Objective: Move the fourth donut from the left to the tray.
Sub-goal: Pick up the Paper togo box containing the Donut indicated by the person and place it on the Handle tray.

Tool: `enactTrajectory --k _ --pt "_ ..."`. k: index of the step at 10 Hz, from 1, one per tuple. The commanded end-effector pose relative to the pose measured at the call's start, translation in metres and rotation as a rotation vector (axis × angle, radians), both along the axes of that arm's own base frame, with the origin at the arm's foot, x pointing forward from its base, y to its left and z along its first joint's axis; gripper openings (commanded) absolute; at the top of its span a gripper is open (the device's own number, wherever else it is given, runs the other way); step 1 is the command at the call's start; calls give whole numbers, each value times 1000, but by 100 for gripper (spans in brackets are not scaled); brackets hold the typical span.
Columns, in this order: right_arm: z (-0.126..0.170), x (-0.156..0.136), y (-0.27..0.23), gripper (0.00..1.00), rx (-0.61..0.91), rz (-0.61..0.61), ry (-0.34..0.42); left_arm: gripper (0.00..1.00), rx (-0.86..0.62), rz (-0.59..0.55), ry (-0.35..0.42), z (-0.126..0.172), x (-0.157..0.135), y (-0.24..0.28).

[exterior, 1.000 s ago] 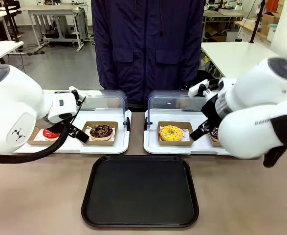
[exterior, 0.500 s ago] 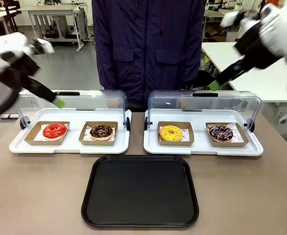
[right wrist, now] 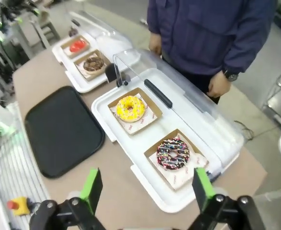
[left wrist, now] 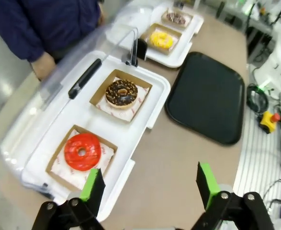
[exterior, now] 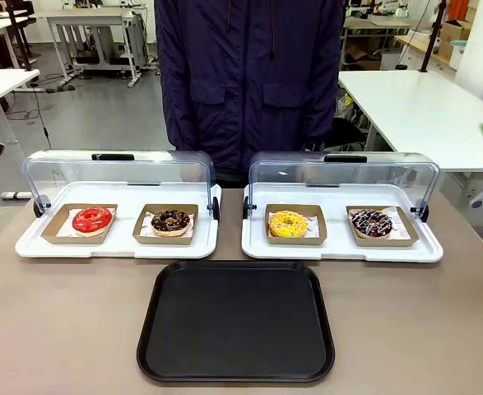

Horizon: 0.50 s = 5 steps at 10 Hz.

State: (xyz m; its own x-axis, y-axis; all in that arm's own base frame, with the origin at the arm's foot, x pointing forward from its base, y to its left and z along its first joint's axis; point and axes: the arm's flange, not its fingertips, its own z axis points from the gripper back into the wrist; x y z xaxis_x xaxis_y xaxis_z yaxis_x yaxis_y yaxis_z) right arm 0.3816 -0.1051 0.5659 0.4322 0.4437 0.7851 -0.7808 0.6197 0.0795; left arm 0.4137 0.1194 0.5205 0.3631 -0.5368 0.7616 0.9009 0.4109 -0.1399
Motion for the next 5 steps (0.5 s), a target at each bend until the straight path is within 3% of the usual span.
enactTrajectory --k 1,5 --pt "-18 0 -33 100 58 64 -15 100 -110 -17 -40 -11 11 28" --pt "-45 -5 -69 100 97 106 -90 100 -182 -32 -167 -18 1 43"
